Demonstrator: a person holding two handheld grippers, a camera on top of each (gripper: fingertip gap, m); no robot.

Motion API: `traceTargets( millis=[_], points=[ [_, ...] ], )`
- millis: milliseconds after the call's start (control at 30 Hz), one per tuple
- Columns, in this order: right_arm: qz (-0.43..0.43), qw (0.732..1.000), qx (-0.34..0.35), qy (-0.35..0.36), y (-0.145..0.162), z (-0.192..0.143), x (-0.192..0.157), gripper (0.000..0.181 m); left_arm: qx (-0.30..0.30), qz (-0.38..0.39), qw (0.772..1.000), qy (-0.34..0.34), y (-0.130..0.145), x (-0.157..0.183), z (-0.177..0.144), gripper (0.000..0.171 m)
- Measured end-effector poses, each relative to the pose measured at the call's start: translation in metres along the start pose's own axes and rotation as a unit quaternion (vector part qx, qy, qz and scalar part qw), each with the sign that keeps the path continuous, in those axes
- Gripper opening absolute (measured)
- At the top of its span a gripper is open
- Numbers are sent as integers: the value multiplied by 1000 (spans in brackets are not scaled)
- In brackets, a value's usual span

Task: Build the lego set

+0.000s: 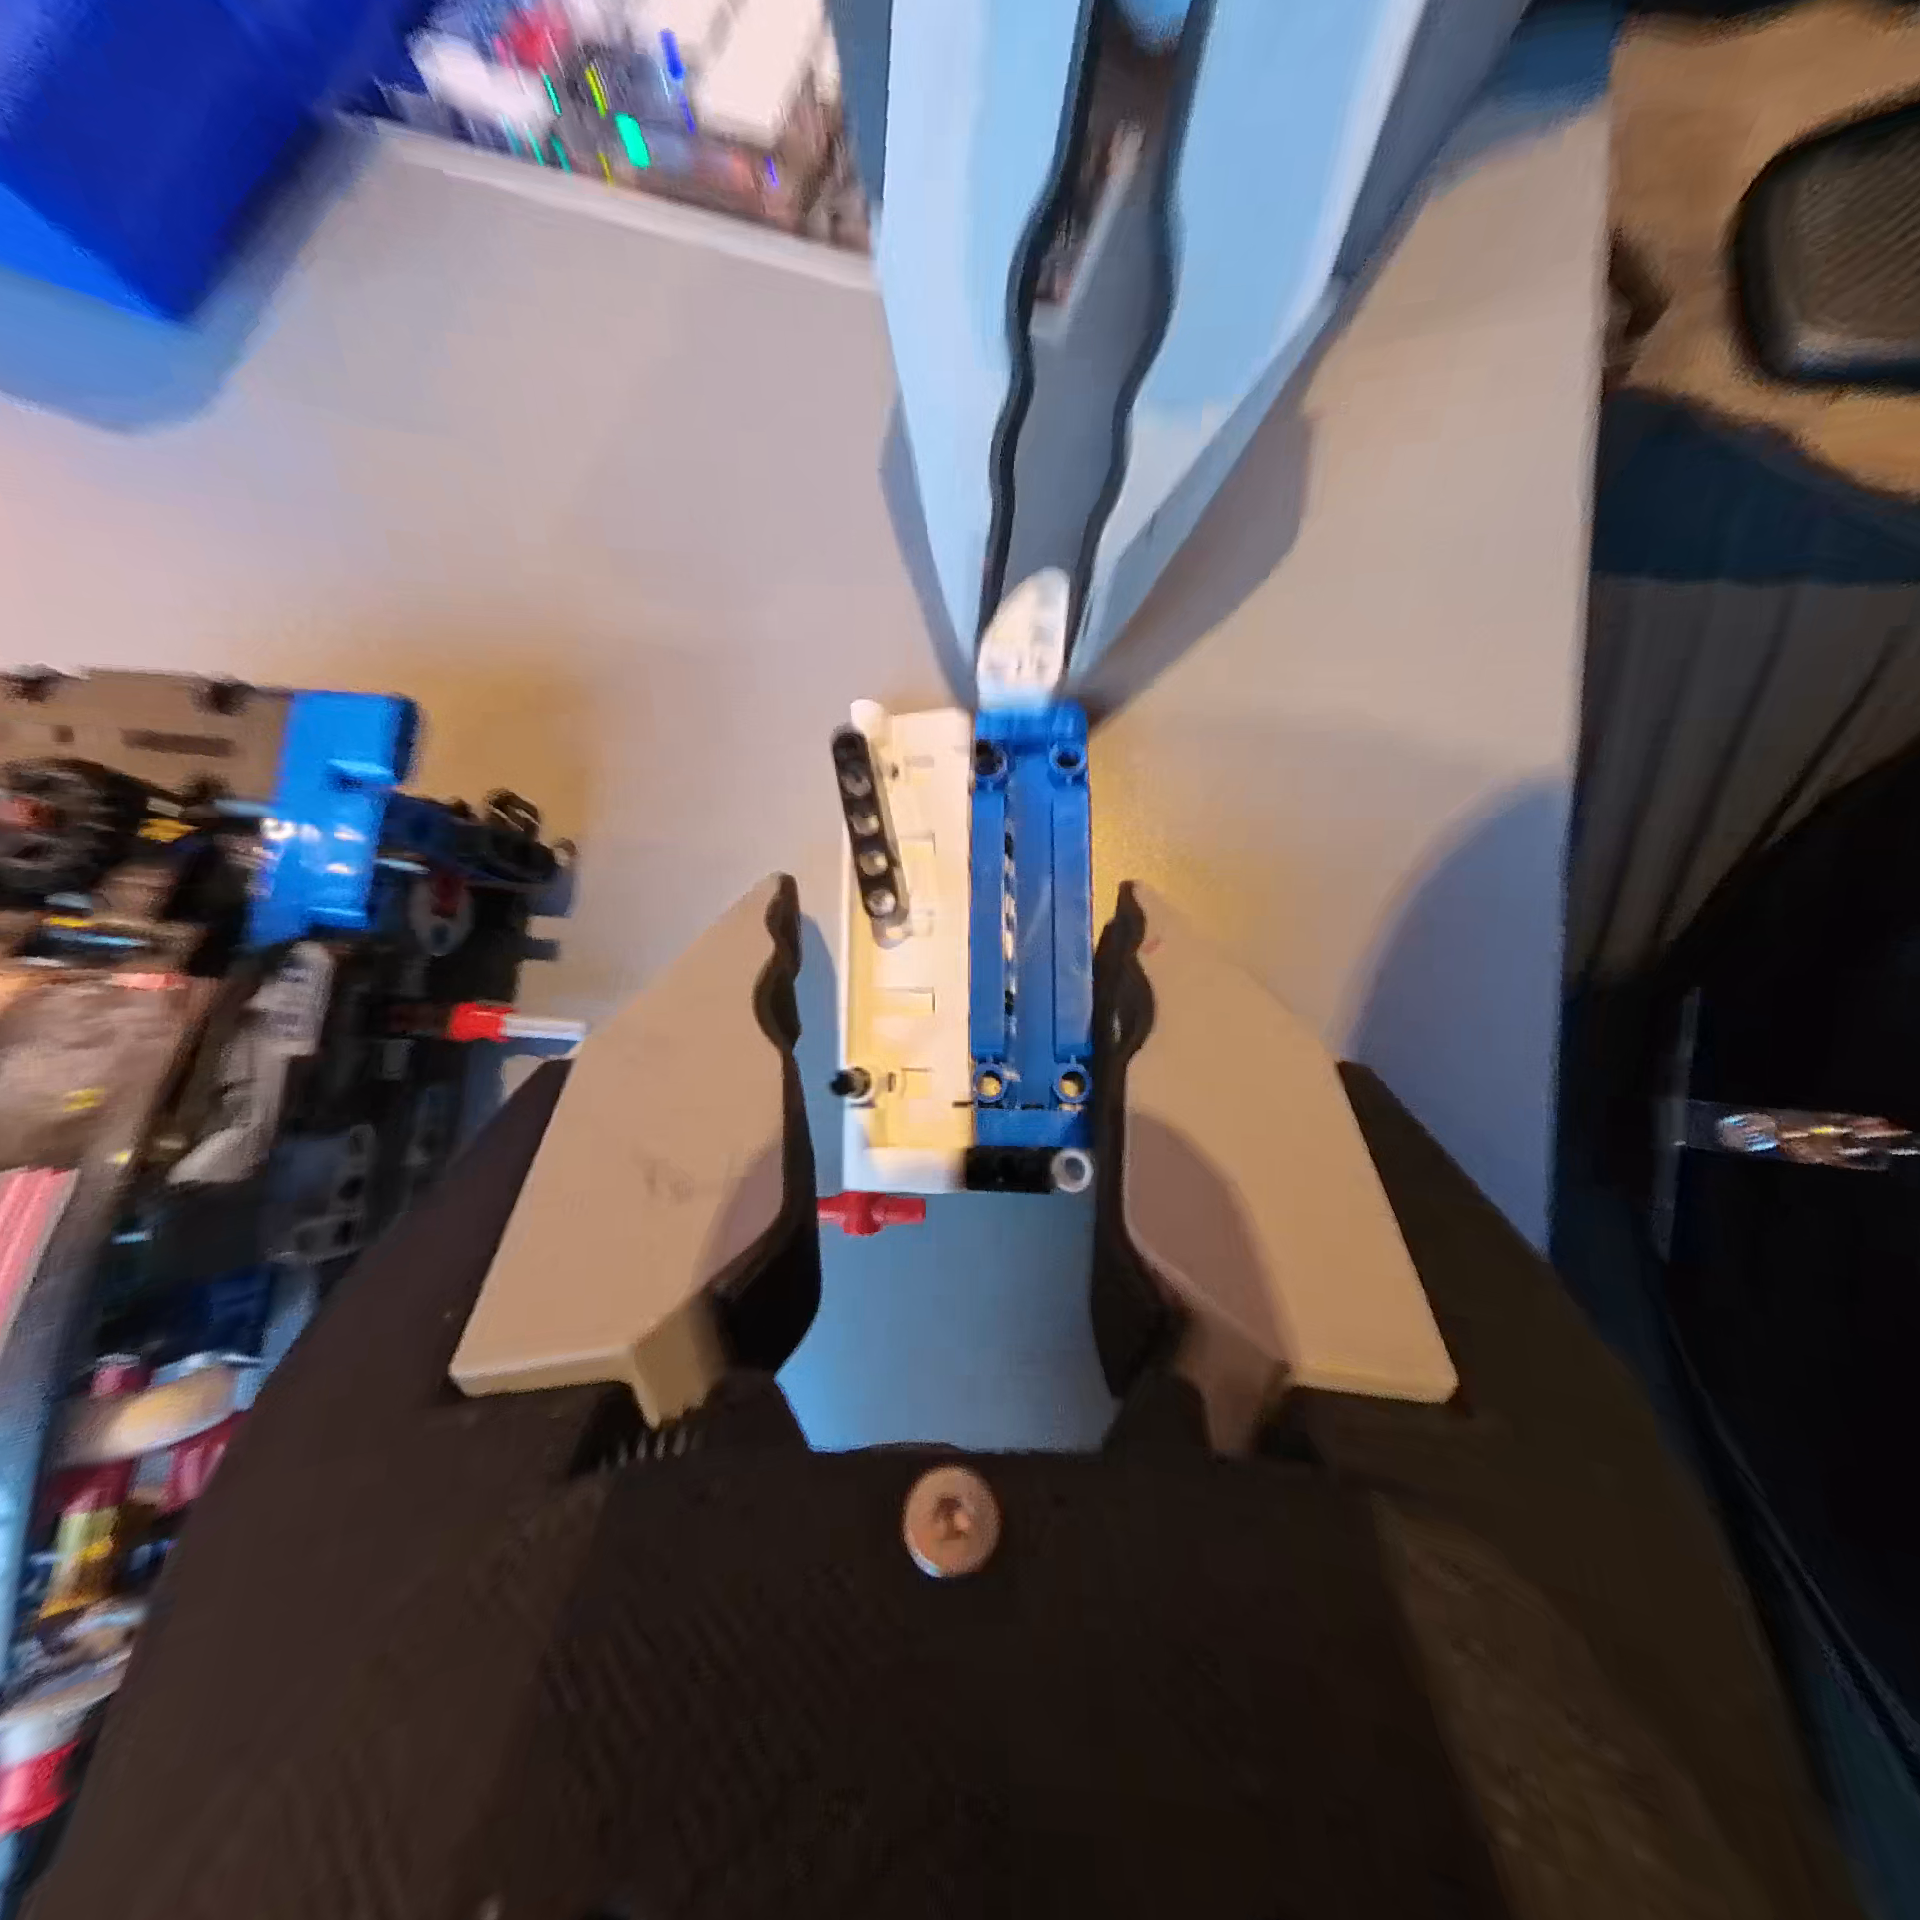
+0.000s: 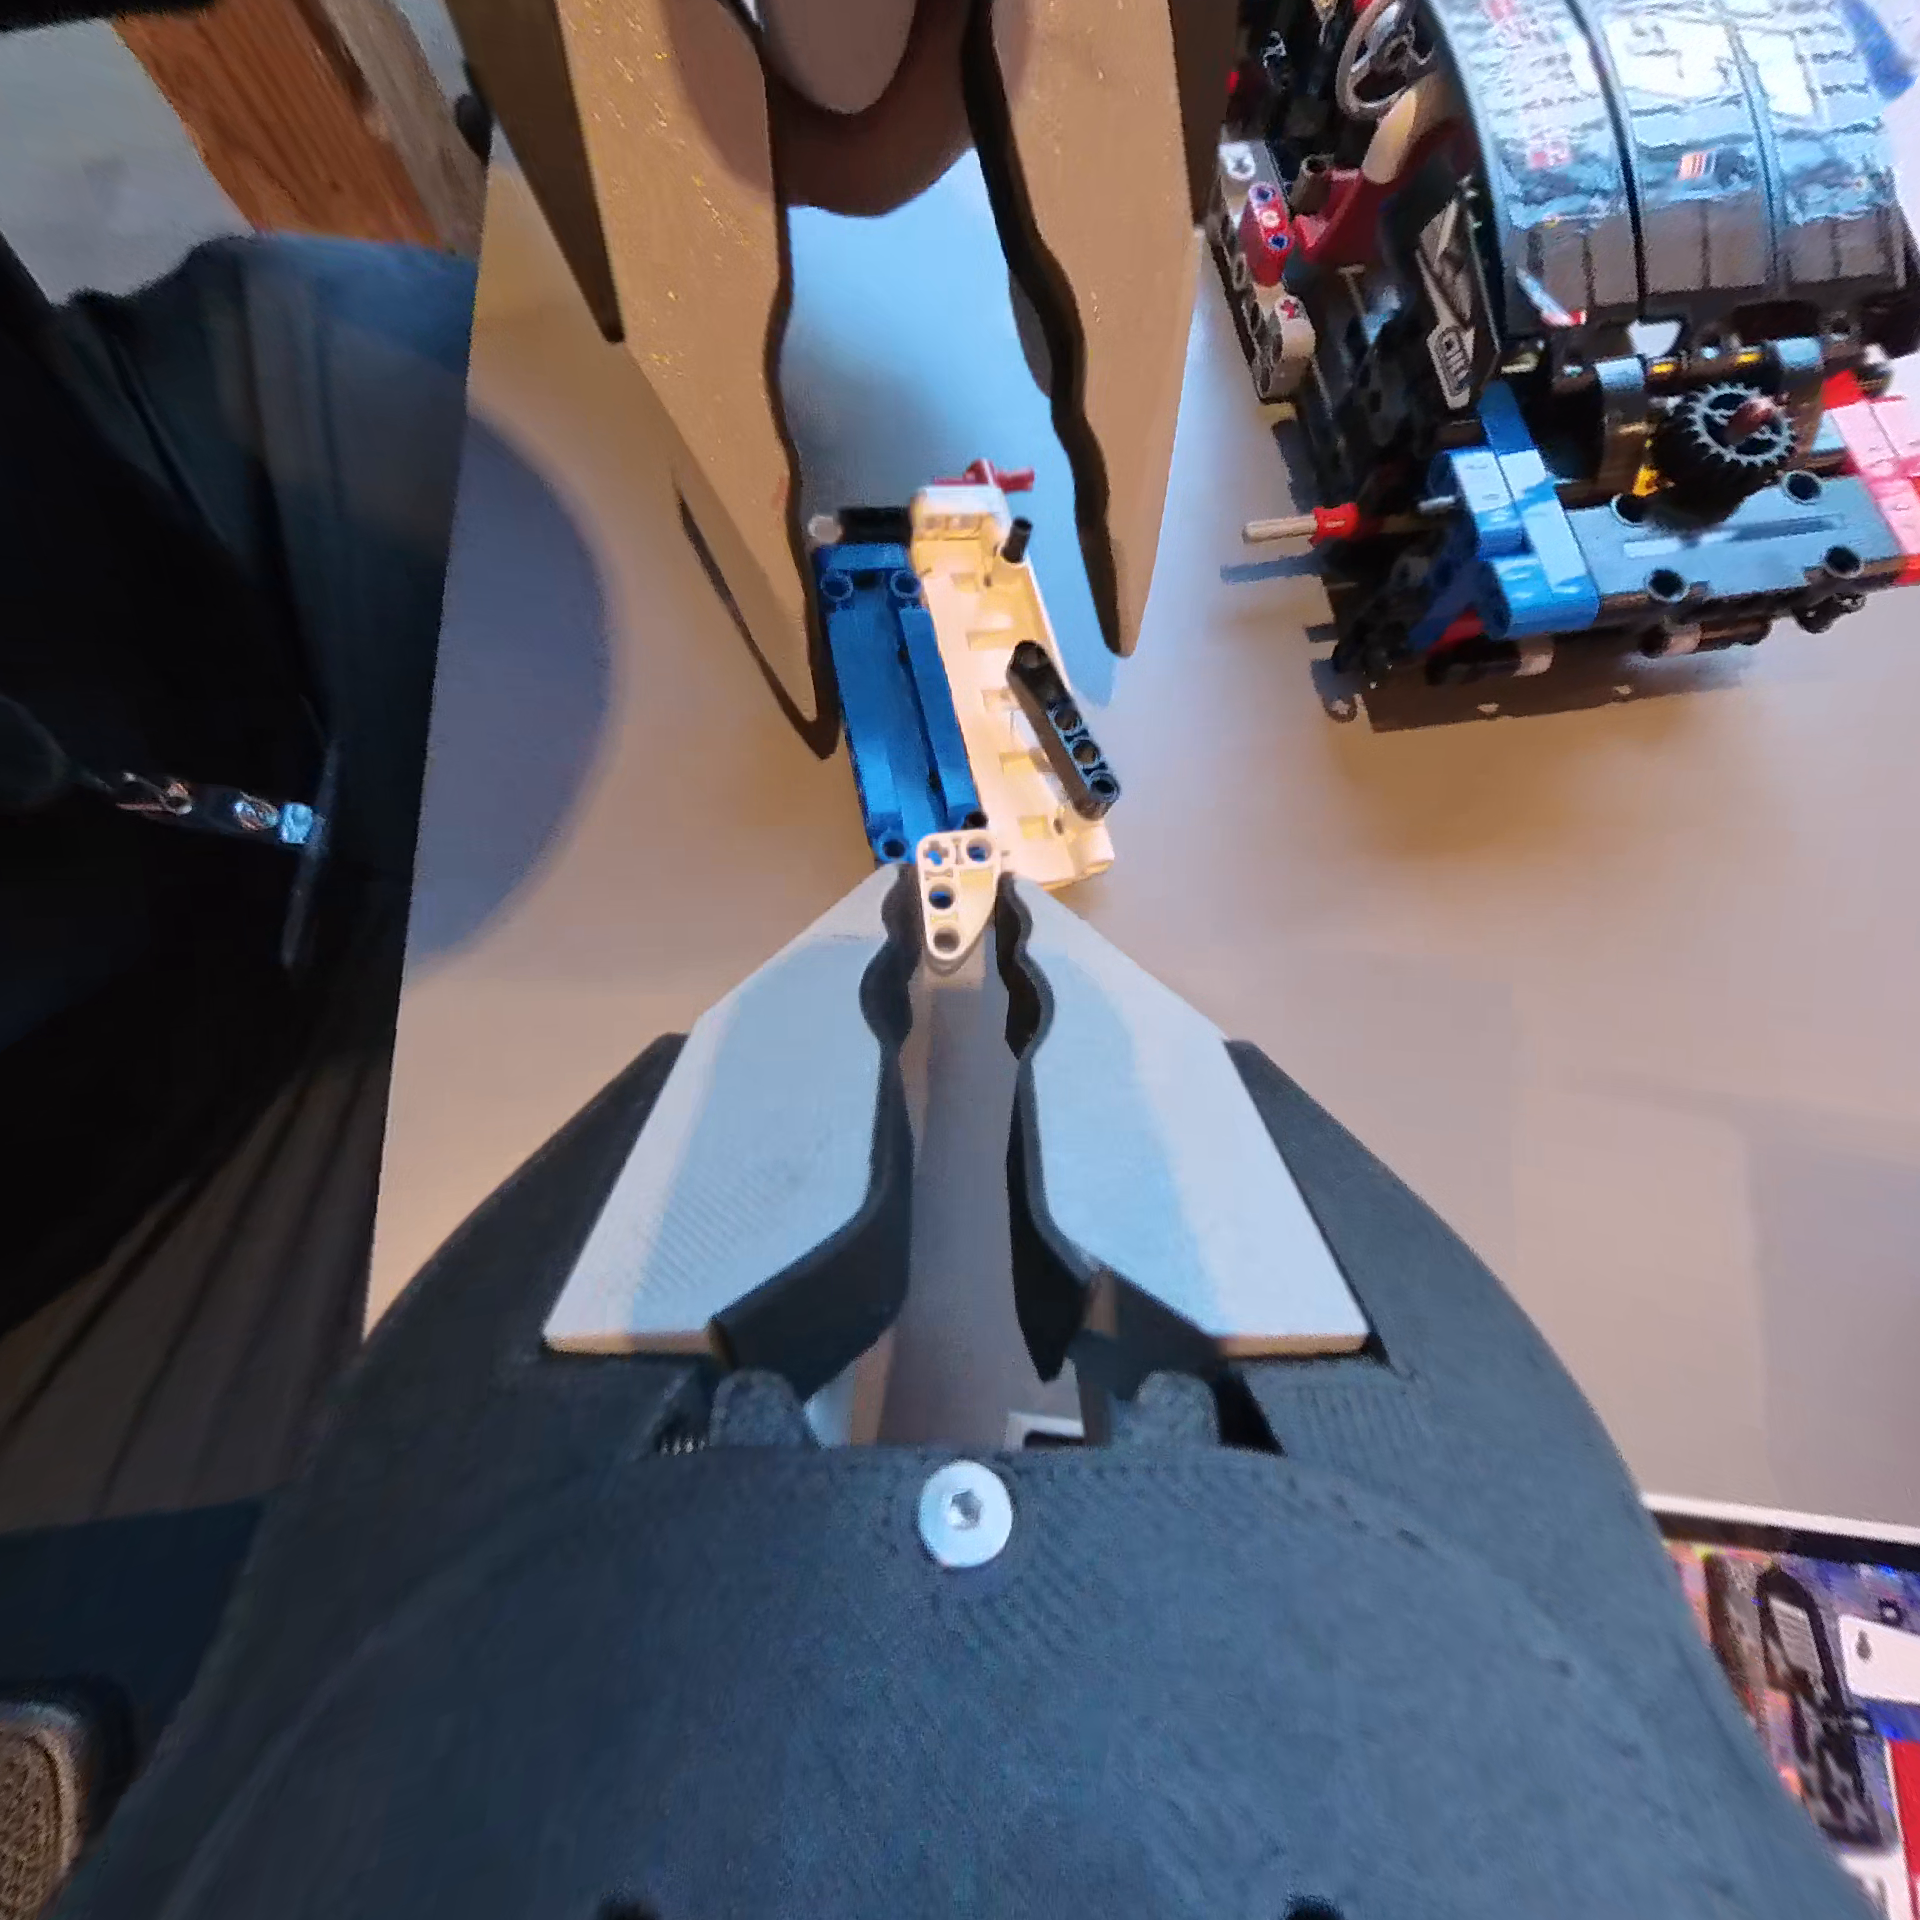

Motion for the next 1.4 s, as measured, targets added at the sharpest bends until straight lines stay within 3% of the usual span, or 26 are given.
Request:
traceTargets(
  millis=[200,500,867,1400],
  points=[
    [8,1000,-12,-22,-8,9,4,12,47,-6,999,19,-12,-5,-7,24],
    [7,998,-51,-32,-12,12,8,12,44,4,997,62,-10,-6,15,13],
    [-3,997,-71,-41,-17,11,6,11,60,-9,994,94,-9,-5,20,21],
    [-10,996,-75,-36,-17,9,4,12,71,1,994,81,-9,0,23,18]
  ],
)
Point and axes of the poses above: each gripper's, where its closed fingertips meet, z out along the fingers, y out of its underside, x = y × z across the jaws, the point moved 9 cm from there along -z, back along the fingers, and after that the axes turned 9 degrees about x, right-handed, at the moved point
